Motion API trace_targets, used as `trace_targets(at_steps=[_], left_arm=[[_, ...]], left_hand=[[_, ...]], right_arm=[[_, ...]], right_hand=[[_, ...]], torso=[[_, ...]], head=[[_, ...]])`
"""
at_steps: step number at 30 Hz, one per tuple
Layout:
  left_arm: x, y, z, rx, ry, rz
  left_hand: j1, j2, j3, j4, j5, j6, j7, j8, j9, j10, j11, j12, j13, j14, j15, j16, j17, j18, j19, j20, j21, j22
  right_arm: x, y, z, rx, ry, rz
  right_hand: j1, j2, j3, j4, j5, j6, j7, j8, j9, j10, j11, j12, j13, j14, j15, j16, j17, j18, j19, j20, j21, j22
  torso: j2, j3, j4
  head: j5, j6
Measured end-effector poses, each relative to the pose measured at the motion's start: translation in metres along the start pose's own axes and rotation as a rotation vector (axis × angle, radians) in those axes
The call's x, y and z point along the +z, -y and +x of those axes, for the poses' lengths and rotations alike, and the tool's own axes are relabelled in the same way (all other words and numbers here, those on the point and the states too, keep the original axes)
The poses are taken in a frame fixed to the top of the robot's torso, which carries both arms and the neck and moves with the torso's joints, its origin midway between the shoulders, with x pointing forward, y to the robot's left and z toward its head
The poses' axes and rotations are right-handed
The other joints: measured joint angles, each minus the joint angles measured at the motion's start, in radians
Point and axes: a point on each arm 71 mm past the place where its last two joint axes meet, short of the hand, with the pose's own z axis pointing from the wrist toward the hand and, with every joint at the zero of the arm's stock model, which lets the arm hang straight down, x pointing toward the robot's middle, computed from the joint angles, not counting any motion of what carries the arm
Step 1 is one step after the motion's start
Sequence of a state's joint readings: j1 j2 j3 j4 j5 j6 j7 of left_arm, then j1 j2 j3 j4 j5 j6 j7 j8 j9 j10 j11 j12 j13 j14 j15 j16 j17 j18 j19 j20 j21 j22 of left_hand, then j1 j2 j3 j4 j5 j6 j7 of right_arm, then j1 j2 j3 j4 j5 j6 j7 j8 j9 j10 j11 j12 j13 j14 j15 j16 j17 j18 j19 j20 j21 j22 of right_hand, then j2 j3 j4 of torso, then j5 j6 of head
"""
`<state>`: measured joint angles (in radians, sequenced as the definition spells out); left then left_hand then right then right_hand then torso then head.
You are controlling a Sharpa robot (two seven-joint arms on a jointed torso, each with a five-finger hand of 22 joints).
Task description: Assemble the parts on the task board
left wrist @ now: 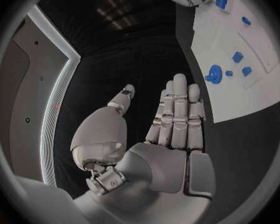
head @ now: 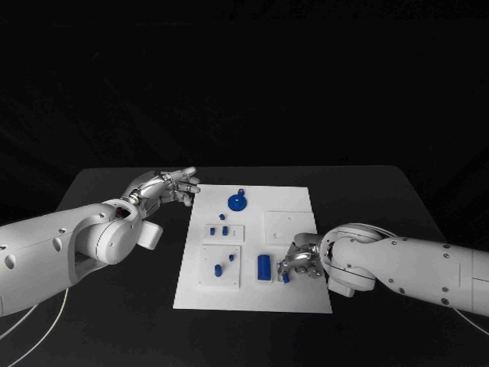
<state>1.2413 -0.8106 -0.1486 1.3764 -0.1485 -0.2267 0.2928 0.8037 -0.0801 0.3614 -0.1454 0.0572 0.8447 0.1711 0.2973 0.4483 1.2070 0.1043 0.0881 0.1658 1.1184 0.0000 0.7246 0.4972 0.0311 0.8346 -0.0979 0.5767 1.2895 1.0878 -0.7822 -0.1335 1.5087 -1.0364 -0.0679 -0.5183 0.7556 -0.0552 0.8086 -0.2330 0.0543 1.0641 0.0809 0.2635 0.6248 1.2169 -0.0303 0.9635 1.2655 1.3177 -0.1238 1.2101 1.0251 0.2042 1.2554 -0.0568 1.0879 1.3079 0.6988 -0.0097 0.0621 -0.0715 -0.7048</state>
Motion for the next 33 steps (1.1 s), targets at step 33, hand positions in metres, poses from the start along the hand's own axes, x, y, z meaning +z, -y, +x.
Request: trace_targets(at_steps=[33], left_arm=[[-0.0004, -0.0003, -0.0010, 0.000, 0.002, -0.003]], left_hand=[[0.000, 0.000, 0.003, 0.003, 0.000, 0.000, 0.000, 0.000, -0.001, 0.002, -0.002, 0.000, 0.000, 0.000, 0.000, -0.004, 0.002, 0.000, 0.002, -0.002, -0.004, 0.002]], right_arm=[[0.0016, -0.0003, 0.0011, -0.001, 0.007, -0.003]], right_hand=[[-0.077, -0.077, -0.059, 0.018, 0.000, 0.000, -0.001, -0.001, -0.003, 0.000, 0.000, 0.000, 0.003, -0.001, -0.001, 0.000, 0.000, 0.000, 0.002, -0.002, 0.000, 0.000]], torso=[[-0.001, 0.0005, -0.0012]], head=[[0.009, -0.005]])
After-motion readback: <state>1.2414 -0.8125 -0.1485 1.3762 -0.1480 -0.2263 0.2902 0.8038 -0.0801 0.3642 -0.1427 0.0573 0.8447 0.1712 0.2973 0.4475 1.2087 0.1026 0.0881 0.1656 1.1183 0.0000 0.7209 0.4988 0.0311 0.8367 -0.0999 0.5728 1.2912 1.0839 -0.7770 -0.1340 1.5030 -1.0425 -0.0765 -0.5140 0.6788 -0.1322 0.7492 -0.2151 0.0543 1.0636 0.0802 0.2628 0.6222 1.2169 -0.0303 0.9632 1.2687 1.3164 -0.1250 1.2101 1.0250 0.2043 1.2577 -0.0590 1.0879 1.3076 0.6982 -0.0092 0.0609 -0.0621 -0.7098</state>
